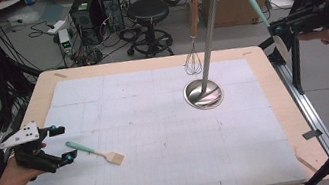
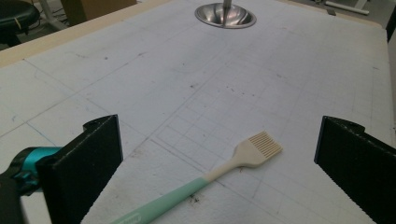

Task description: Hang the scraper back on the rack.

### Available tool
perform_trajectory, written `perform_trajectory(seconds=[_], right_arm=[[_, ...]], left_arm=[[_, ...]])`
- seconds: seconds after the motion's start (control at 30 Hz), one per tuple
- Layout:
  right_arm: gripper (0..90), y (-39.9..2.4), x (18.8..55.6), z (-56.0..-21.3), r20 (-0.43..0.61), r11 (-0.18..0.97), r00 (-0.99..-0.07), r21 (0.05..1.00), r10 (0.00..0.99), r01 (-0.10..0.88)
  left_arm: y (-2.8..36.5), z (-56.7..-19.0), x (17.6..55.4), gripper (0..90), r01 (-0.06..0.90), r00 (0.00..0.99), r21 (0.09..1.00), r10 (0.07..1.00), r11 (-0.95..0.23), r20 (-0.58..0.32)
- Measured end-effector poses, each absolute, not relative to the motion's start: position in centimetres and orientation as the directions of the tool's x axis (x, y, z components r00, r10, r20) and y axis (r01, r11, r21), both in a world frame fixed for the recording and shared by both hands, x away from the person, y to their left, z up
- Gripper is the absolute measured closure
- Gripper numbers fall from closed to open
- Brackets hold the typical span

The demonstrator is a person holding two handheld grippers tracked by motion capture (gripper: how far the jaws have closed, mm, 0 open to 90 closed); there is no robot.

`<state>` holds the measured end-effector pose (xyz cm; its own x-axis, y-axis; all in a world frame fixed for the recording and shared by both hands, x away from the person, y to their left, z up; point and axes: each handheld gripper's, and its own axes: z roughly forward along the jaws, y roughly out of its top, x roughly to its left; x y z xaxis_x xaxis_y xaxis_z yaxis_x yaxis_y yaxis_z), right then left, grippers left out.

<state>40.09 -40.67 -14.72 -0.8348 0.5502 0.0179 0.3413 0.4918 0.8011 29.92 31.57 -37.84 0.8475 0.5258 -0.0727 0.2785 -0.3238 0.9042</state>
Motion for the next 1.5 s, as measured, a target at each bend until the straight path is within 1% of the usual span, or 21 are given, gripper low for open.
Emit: perform_trajectory(seconds=[0.5,1.1,1.37,1.5], right_arm=[[80.1,-40.5,40.7,-15.3,0.028,0.493,-0.834,0.795,0.550,0.352],[80.2,-37.6,43.2,-17.3,0.065,0.491,-0.849,0.791,0.525,0.364],[80.1,-36.9,43.6,-17.8,0.081,0.489,-0.850,0.787,0.521,0.375],[77.8,-36.6,43.6,-17.9,0.087,0.491,-0.856,0.787,0.510,0.372]], left_arm=[[31.7,-37.9,30.0,1.7,0.283,0.845,0.902,0.531,-0.327,-0.073],[31.9,-37.6,29.8,1.7,0.271,0.843,0.907,0.534,-0.322,-0.063],[31.8,-37.6,29.8,1.7,0.269,0.845,0.907,0.532,-0.324,-0.061],[31.8,-37.5,29.7,1.6,0.268,0.845,0.908,0.532,-0.323,-0.061]])
